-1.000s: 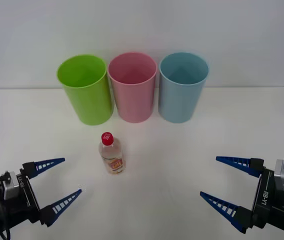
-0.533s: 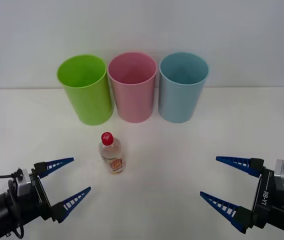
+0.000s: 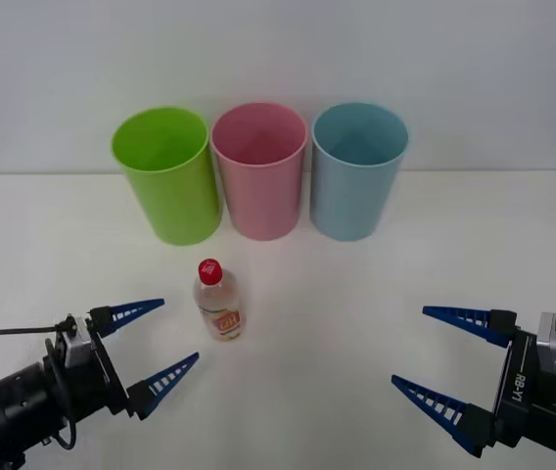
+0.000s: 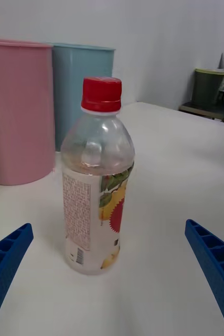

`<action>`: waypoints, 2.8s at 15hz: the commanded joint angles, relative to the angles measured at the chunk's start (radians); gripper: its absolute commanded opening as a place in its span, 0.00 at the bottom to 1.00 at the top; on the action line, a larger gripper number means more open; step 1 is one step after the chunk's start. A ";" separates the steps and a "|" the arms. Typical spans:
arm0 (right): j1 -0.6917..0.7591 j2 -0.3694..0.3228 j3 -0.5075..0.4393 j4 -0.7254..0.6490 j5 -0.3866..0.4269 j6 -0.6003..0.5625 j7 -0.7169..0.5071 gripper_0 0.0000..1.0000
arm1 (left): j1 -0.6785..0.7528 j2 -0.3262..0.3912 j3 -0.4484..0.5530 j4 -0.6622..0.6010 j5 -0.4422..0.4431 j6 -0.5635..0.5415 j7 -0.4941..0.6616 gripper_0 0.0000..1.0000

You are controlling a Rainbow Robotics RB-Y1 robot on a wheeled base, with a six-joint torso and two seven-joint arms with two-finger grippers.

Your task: Grasp the object on the table and drop it into the matching bin: aluminum can to the light blue bin, PET bottle to the pink bin.

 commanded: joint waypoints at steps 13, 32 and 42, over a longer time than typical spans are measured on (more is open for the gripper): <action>0.000 0.000 0.000 0.000 0.000 0.000 0.000 1.00 | -0.123 0.003 -0.073 0.095 0.025 0.052 0.028 1.00; 0.000 0.000 0.000 0.000 0.000 0.000 0.000 1.00 | -0.259 -0.009 -0.240 0.169 0.039 0.211 0.033 1.00; 0.000 0.000 0.000 0.000 0.000 0.000 0.000 1.00 | -0.273 -0.014 -0.251 0.177 0.036 0.216 0.016 0.53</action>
